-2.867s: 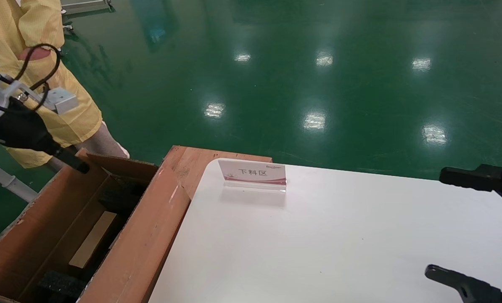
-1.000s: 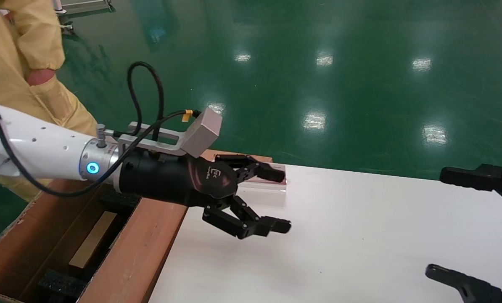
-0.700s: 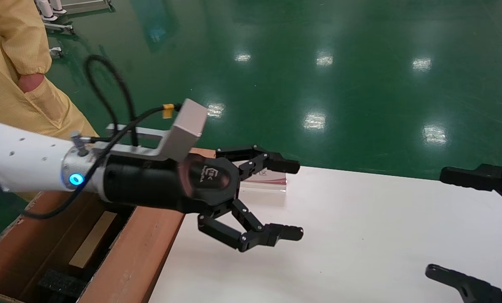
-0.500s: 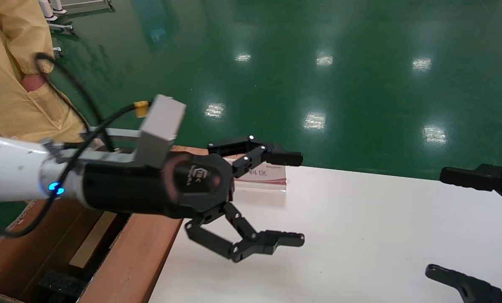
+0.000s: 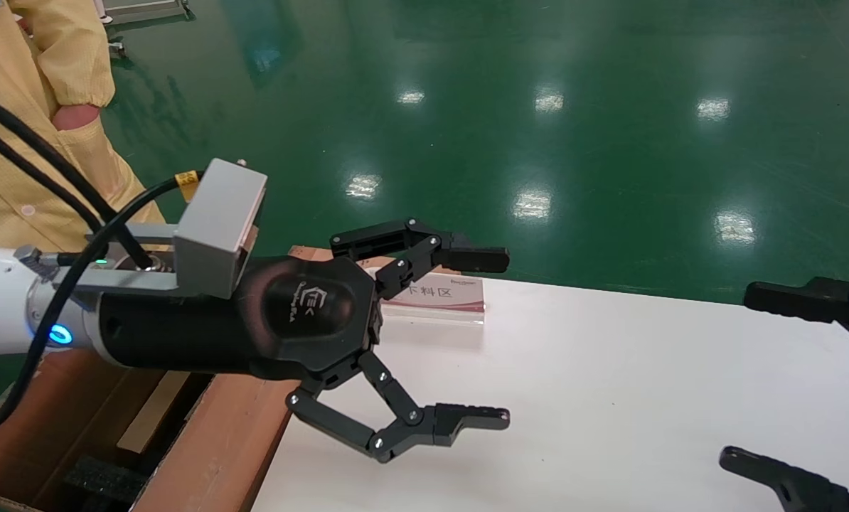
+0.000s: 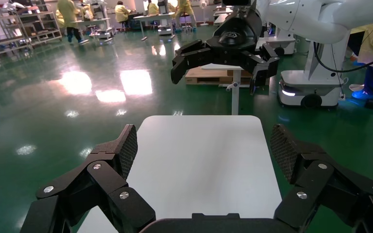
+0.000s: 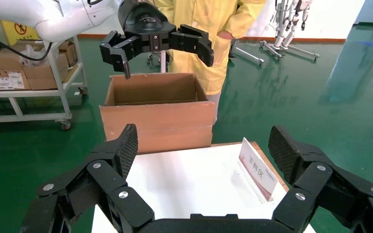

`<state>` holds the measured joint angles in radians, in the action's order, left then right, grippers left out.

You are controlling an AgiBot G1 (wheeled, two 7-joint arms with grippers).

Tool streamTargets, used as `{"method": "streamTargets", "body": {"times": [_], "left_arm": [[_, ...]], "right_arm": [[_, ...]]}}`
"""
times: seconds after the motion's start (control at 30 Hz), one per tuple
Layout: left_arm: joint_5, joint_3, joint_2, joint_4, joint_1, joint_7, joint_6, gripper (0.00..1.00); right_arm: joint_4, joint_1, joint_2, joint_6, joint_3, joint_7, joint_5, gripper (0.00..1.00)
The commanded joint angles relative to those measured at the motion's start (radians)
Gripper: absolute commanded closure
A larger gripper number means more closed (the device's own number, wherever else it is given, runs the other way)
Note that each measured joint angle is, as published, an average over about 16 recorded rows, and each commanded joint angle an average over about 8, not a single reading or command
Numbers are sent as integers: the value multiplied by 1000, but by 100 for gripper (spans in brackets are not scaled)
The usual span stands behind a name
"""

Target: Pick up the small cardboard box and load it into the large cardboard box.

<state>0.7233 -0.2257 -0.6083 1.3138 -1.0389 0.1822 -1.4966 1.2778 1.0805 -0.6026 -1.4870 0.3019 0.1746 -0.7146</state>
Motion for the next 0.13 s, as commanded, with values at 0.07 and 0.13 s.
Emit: {"method": "streamTargets", "body": {"times": [0.07, 0.13], "left_arm": [[1, -15, -1, -8, -10, 1, 0, 0], [1, -18, -1, -10, -12, 2, 0, 0]], "right_arm": [[0, 0, 0, 0, 0, 0, 0, 0], [0, 0, 0, 0, 0, 0, 0, 0]]}}
